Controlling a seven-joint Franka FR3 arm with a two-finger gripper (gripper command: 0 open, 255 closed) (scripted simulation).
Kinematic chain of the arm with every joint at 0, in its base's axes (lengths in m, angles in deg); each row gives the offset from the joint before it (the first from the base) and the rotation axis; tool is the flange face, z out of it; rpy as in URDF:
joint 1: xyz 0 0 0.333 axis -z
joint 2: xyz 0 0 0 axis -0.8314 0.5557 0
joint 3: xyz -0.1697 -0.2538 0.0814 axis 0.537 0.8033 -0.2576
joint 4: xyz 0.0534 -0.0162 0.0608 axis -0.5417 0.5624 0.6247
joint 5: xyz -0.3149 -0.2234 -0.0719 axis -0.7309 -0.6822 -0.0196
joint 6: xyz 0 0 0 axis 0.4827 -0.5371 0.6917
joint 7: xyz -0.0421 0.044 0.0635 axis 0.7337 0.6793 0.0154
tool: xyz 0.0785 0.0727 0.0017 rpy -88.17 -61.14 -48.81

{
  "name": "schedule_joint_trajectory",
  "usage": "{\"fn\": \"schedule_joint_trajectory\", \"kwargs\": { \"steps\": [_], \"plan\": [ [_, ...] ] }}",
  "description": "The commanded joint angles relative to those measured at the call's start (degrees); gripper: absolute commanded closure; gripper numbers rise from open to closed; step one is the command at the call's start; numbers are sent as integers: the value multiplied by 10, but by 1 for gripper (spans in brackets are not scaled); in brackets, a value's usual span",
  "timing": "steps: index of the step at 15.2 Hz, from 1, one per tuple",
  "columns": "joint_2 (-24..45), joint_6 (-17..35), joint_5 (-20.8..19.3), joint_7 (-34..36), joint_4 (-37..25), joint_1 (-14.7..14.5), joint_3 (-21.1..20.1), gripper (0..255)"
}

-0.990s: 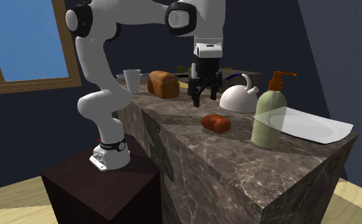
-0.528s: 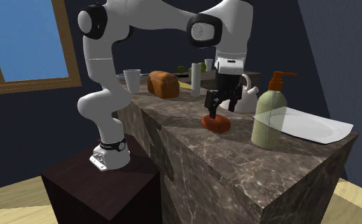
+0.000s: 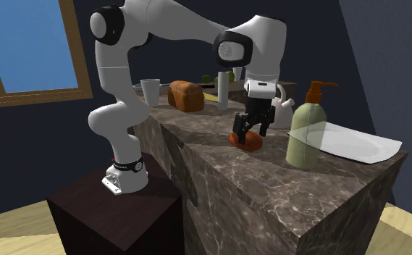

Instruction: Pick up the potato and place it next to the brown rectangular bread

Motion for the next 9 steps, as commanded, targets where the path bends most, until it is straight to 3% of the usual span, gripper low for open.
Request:
{"fn": "schedule_joint_trajectory", "kwargs": {
  "steps": [1,5,6,9],
  "plan": [
    [0,2,0,0,2,0,0,0],
    [0,1,0,0,2,0,0,0],
    [0,1,0,0,2,0,0,255],
    [0,1,0,0,1,0,0,255]
  ]
}}
